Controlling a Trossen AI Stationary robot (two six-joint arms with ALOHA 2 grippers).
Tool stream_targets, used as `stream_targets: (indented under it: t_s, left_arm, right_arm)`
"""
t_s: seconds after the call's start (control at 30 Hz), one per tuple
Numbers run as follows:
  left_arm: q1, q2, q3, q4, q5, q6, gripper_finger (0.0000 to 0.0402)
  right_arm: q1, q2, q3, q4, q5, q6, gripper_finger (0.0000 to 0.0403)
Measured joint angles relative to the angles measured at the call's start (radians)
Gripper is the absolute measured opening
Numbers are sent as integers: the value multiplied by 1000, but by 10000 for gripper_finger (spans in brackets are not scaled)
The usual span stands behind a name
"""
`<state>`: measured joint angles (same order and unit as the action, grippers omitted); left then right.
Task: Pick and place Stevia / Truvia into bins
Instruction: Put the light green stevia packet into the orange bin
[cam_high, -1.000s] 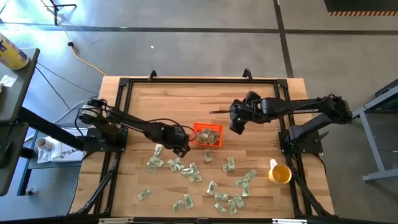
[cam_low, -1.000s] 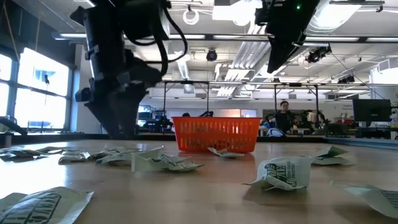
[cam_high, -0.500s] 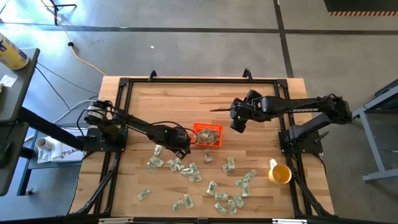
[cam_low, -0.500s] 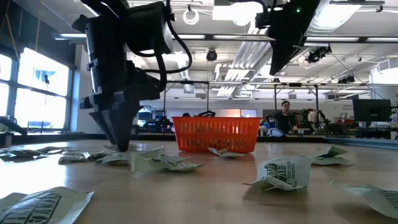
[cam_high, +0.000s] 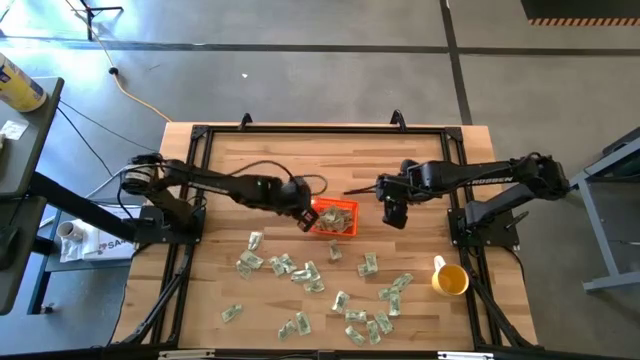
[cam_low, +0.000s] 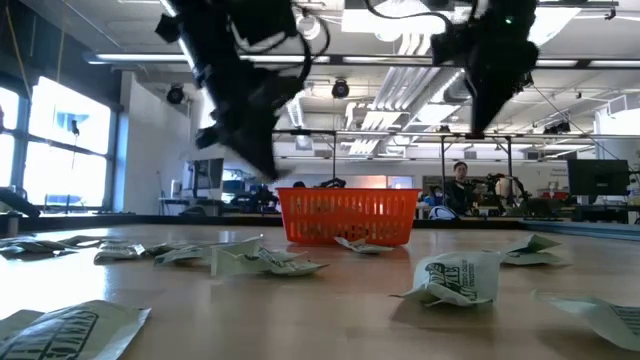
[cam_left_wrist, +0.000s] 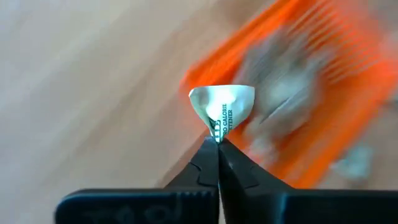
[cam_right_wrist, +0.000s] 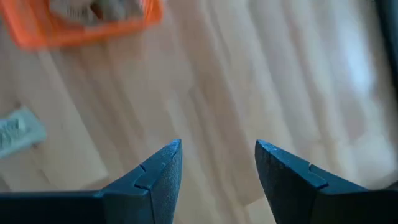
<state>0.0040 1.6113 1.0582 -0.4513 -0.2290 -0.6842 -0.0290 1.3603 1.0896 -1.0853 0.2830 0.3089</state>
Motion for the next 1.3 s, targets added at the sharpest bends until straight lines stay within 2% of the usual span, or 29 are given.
stream_targets:
  t_s: [0.17,0.23,0.3,0.43,0.5,0.67,0.87,1.1,1.2,1.3]
  left_arm:
    - [-3,6,81,109,94,230,22]
    - [-2,36,104,139,98,297,31]
    - [16,64,105,98,146,332,49]
    - [54,121,109,185,345,342,82]
    - [58,146,109,219,372,354,93]
    - [54,164,109,260,320,390,116]
    - [24,83,156,168,316,334,132]
    - [-81,-33,183,-2,153,316,121]
    - [-124,-64,181,-109,101,279,117]
    - [-162,-76,180,-184,57,260,115]
  right_arm:
    - [16,-64,-170,88,-113,90,192]
    - [37,-90,-226,161,-180,124,192]
    - [67,-108,-262,230,-243,141,192]
    - [150,-114,-294,286,-291,126,193]
    - [196,-113,-312,291,-302,85,193]
    - [303,-107,-360,349,-365,52,195]
    - [407,-70,-367,487,-316,-4,191]
    - [488,59,-367,697,-304,-187,190]
    - [523,121,-367,756,-248,-299,187]
    - [543,169,-360,750,-110,-346,184]
